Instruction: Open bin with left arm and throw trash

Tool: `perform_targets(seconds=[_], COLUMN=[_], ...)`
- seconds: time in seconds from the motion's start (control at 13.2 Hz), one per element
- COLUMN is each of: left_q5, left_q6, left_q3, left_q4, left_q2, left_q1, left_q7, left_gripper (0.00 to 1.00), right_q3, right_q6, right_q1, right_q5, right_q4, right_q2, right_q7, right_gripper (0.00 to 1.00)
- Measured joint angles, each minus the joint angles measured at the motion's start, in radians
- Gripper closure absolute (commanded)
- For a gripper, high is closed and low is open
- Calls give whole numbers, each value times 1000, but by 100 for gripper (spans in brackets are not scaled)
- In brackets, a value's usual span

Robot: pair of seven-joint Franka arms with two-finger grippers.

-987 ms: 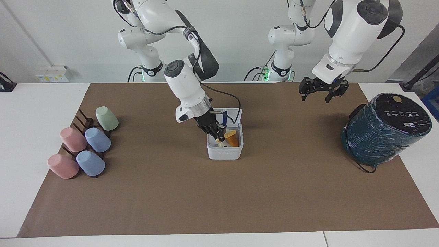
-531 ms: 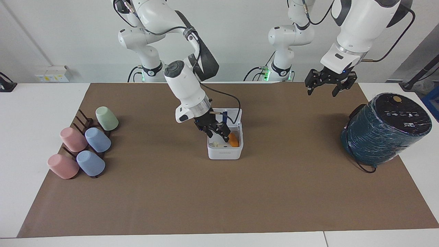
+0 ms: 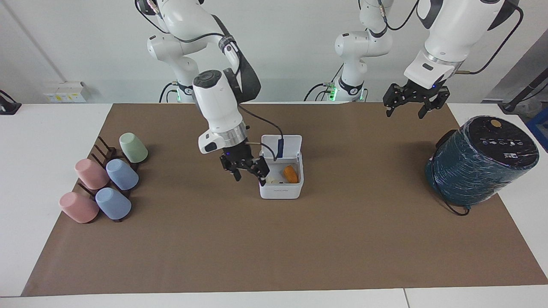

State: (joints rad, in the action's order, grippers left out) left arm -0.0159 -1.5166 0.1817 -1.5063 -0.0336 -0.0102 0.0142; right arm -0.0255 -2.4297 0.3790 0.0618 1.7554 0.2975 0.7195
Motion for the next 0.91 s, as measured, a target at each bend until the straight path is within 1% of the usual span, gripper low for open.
perform_targets(seconds=[0.08,0.23,0.46,0.76,0.91], left_q5=[0,0,0,0,0], left_q6=[-2,-10,-19,-25,-28], left_q3=[0,0,1,5,5], left_q4=[0,0,0,0,0], left_q2=[-1,-1,-1,-1,-1], left_q1=[-2,-4,-4,-3,-3], left_q7=[0,0,-1,-72,-81], left_gripper=[0,0,0,0,0], right_q3=[-1,-2,-4,-7,-25], right_q6=[15,51,151,314,396], right_q1=[-31,-89,-165,-233,-253], right_q5=[-31,-53,-84,-91,-93], right_q4=[-1,-10,-45,-72,-74], right_q2=[-2,-6,-32,-109,-155], right_q7=[-63,-188,-314,-414,-461], right_gripper=[0,0,0,0,0])
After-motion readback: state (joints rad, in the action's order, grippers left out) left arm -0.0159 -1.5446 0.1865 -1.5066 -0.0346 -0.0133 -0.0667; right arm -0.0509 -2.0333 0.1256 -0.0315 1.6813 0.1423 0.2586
